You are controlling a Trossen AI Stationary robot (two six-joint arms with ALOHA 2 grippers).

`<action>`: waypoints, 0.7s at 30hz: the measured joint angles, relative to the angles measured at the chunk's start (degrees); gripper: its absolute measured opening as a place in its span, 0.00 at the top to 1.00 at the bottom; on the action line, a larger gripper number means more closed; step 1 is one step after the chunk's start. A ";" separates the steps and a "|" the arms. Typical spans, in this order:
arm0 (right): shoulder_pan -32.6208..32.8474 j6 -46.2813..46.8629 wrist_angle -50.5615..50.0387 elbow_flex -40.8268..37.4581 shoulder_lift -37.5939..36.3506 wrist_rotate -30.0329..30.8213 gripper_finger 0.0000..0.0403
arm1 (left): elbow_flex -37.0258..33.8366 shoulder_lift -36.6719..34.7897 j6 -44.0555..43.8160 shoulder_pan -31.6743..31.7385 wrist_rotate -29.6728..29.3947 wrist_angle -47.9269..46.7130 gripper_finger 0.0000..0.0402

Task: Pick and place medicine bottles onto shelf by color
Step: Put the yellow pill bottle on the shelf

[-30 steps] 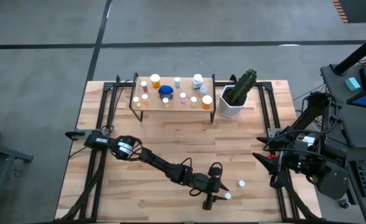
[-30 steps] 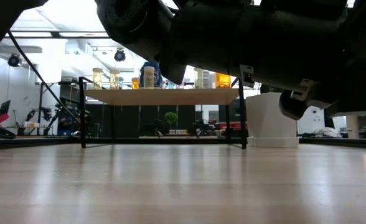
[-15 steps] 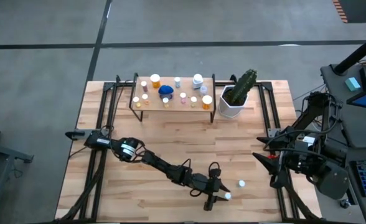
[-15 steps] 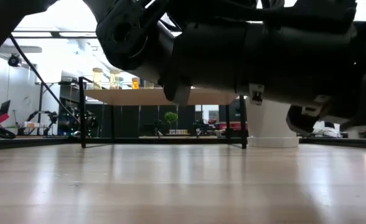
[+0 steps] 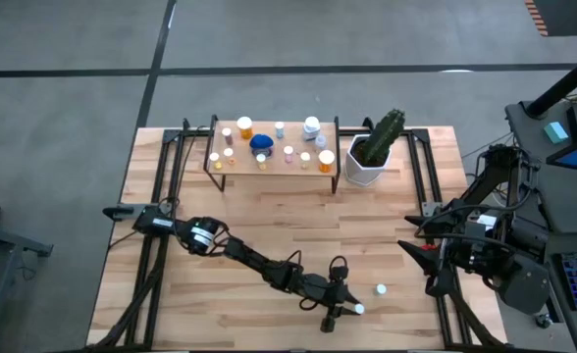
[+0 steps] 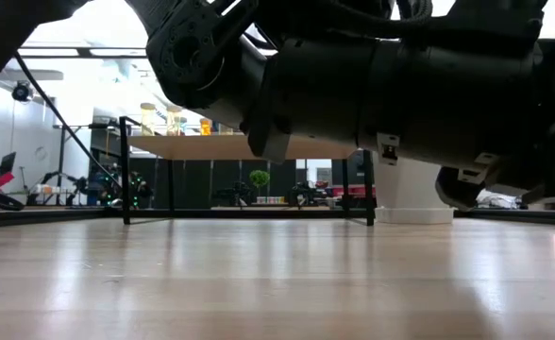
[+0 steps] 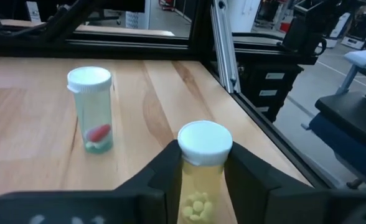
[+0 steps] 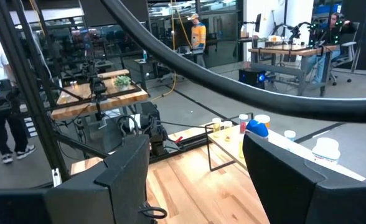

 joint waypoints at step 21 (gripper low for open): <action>0.00 -0.39 0.15 0.33 -0.42 0.07 0.38 | -10.92 -25.60 10.60 3.21 -8.98 -24.79 0.80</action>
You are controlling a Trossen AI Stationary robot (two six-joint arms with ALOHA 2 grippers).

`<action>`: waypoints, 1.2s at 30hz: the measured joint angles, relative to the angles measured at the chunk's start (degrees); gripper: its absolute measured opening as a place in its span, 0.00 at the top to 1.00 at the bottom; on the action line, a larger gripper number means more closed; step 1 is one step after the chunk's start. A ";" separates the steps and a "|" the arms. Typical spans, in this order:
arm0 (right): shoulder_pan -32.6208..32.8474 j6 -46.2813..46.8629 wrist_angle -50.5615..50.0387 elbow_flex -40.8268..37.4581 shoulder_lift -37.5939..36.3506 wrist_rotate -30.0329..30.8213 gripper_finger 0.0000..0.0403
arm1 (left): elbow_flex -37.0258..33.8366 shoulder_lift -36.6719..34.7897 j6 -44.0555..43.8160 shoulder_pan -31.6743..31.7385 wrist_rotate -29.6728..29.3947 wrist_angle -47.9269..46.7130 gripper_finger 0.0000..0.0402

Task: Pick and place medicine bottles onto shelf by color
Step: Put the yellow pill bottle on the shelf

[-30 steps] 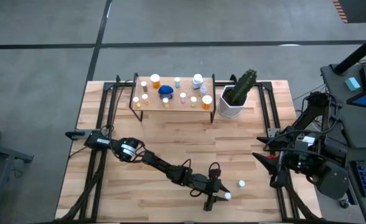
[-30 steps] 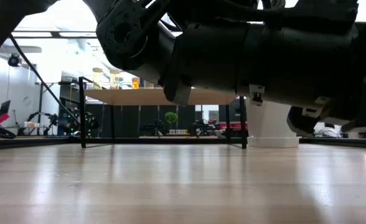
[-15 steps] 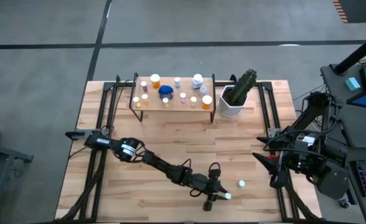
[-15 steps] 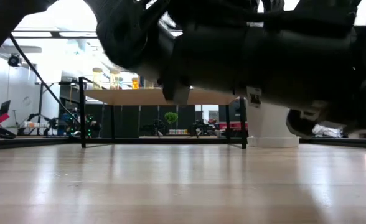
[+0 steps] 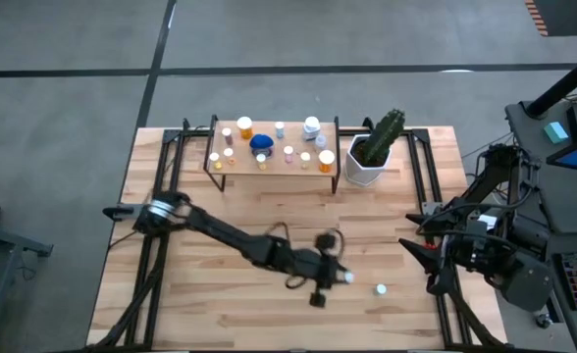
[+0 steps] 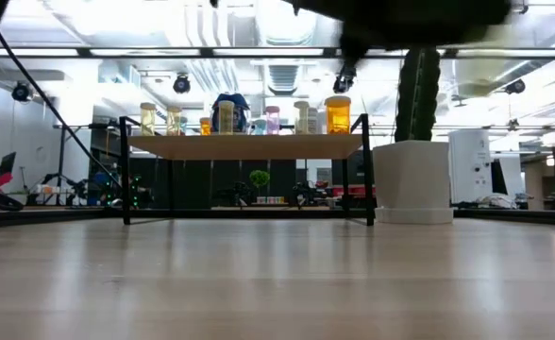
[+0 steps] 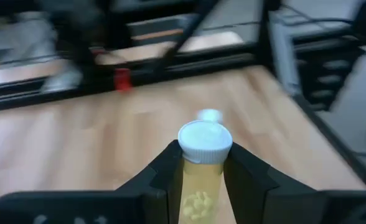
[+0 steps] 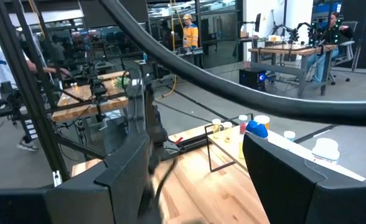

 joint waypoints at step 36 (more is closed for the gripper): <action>-27.31 -13.97 1.69 6.70 0.22 -15.31 0.39 | -49.58 -56.16 -23.54 14.84 -53.09 -1.47 0.80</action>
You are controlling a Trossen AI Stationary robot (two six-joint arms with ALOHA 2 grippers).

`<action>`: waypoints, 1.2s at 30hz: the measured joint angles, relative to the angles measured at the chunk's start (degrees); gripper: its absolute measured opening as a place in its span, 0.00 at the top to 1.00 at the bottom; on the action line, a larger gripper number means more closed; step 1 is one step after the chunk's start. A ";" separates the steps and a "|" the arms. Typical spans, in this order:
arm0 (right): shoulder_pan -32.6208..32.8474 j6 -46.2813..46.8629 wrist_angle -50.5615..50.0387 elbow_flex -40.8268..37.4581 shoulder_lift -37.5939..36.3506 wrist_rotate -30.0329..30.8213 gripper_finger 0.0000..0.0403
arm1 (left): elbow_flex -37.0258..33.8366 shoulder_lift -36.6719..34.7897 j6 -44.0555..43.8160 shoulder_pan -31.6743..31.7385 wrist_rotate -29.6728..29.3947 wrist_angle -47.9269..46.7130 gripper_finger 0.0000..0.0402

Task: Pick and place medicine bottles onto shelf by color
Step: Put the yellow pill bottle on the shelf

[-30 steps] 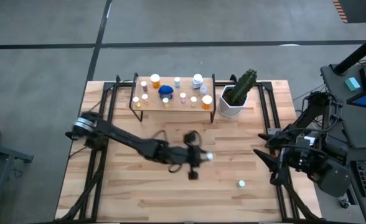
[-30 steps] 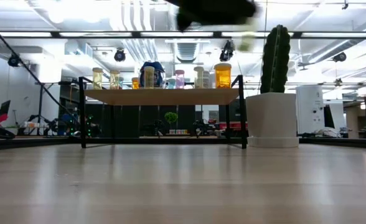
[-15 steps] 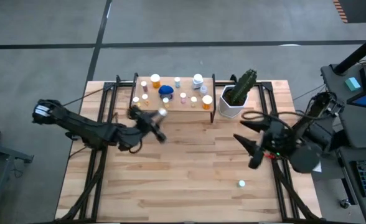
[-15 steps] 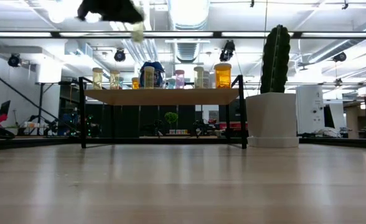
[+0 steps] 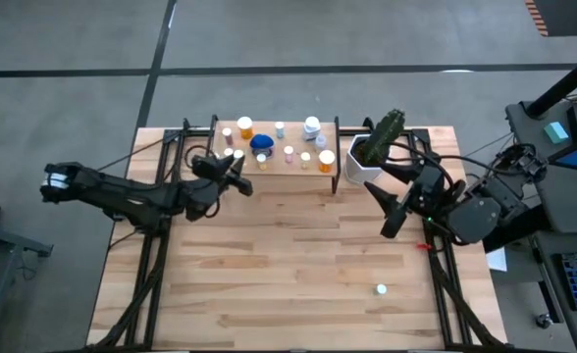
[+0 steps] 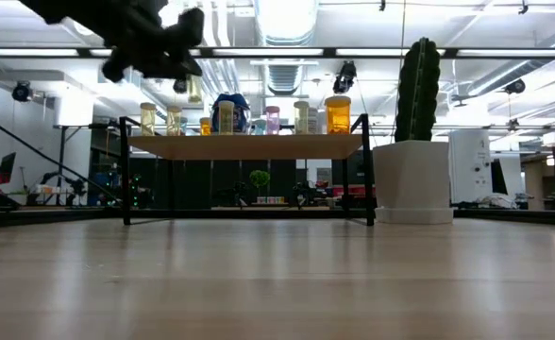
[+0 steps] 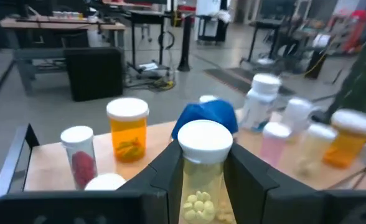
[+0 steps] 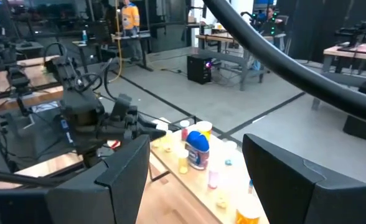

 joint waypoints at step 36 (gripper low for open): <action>-0.36 -0.70 -0.49 0.00 0.04 0.01 0.39 | 0.44 9.15 -5.08 4.94 1.28 -0.26 0.64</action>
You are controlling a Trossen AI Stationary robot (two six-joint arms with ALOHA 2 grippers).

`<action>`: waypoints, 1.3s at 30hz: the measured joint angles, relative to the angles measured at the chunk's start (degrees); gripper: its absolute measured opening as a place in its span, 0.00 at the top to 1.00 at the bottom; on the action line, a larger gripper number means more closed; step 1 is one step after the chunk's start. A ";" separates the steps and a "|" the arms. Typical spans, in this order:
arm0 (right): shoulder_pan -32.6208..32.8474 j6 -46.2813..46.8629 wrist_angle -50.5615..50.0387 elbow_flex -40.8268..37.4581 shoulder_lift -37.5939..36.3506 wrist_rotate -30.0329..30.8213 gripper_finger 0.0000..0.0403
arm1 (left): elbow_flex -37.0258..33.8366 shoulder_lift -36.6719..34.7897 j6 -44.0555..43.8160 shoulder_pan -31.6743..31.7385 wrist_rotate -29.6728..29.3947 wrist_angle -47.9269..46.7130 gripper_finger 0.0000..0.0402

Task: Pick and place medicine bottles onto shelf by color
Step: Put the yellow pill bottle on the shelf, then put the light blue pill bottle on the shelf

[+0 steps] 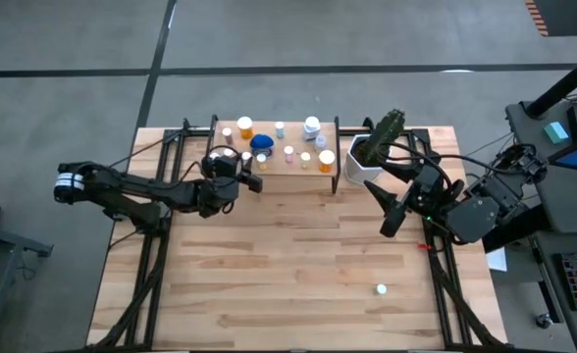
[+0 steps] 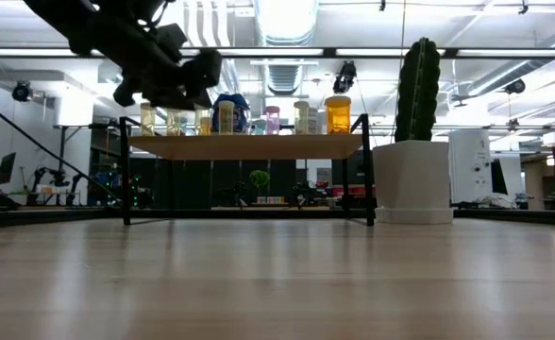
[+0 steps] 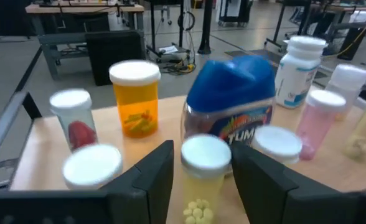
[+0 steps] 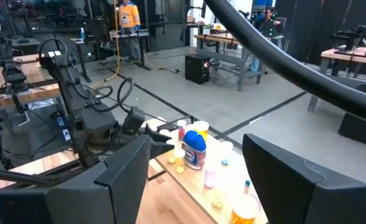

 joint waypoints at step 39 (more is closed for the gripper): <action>-0.59 2.46 -0.36 -1.54 6.82 -8.80 0.39 | 14.03 -12.32 10.68 -18.11 17.13 7.37 0.64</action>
